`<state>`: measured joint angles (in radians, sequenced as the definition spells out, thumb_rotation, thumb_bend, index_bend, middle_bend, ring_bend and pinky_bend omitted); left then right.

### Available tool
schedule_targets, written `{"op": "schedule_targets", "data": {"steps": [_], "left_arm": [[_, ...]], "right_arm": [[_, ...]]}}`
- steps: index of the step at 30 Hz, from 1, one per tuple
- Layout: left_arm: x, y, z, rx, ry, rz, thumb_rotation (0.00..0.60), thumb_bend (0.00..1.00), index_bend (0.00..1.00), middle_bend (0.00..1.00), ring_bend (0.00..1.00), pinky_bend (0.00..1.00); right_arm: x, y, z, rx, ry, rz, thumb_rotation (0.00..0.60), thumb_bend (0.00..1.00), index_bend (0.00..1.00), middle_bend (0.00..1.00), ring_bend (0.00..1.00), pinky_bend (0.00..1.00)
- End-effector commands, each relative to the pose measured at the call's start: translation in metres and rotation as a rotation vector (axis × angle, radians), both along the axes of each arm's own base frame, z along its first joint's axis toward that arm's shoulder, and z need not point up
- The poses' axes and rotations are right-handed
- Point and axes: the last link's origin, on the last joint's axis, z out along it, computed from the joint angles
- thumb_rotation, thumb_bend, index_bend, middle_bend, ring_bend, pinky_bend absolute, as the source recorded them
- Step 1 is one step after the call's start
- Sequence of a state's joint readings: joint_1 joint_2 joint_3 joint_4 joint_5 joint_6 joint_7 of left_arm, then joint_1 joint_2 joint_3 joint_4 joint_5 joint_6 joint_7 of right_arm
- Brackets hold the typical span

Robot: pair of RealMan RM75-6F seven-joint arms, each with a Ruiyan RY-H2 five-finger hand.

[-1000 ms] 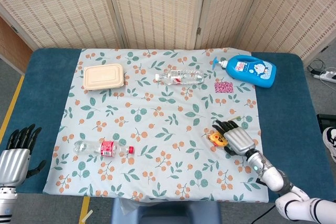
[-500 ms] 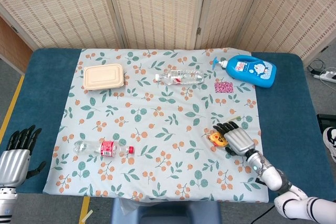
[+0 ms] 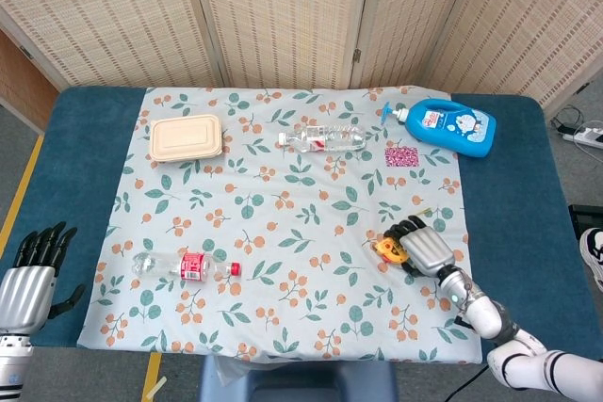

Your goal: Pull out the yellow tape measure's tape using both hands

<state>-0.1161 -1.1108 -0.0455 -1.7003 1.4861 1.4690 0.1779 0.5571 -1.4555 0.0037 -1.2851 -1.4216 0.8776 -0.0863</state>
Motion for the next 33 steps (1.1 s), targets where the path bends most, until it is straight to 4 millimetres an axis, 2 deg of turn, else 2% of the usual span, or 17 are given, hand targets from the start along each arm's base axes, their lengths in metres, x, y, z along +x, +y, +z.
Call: {"op": "schedule_targets", "data": {"steps": [1, 7, 12, 18, 22, 28, 33], "left_arm": [[0.006, 0.007, 0.001, 0.007, -0.023, -0.041, 0.600, 0.33, 0.11, 0.09, 0.10, 0.06], [0.030, 0.035, 0.002, -0.056, -0.085, -0.137, 0.600, 0.34, 0.15, 0.14, 0.15, 0.10], [0.056, 0.066, -0.001, -0.138, -0.155, -0.199, 0.600, 0.34, 0.17, 0.15, 0.16, 0.09], [0.096, 0.099, -0.010, -0.257, -0.252, -0.265, 0.600, 0.34, 0.18, 0.15, 0.16, 0.08], [0.120, 0.114, -0.016, -0.321, -0.298, -0.295, 0.600, 0.34, 0.19, 0.15, 0.15, 0.08], [0.153, 0.131, -0.031, -0.415, -0.415, -0.314, 0.600, 0.35, 0.18, 0.15, 0.14, 0.08], [0.174, 0.136, -0.041, -0.483, -0.456, -0.338, 0.600, 0.37, 0.17, 0.15, 0.14, 0.07]], "right_arm": [[0.007, -0.002, 0.004, -0.036, -0.067, 0.005, 0.600, 0.42, 0.50, 0.33, 0.23, 0.10], [0.039, -0.008, 0.022, -0.131, -0.311, 0.059, 0.600, 0.42, 0.59, 0.40, 0.29, 0.14], [0.069, -0.014, 0.022, -0.200, -0.510, 0.127, 0.600, 0.42, 0.61, 0.42, 0.33, 0.17], [0.106, -0.023, 0.004, -0.262, -0.723, 0.206, 0.600, 0.42, 0.61, 0.42, 0.35, 0.18], [0.121, -0.029, -0.011, -0.274, -0.800, 0.236, 0.600, 0.42, 0.61, 0.42, 0.36, 0.18], [0.138, -0.036, -0.030, -0.268, -0.892, 0.252, 0.600, 0.42, 0.61, 0.42, 0.36, 0.18], [0.146, -0.041, -0.045, -0.257, -0.935, 0.255, 0.600, 0.42, 0.61, 0.41, 0.36, 0.18]]}}
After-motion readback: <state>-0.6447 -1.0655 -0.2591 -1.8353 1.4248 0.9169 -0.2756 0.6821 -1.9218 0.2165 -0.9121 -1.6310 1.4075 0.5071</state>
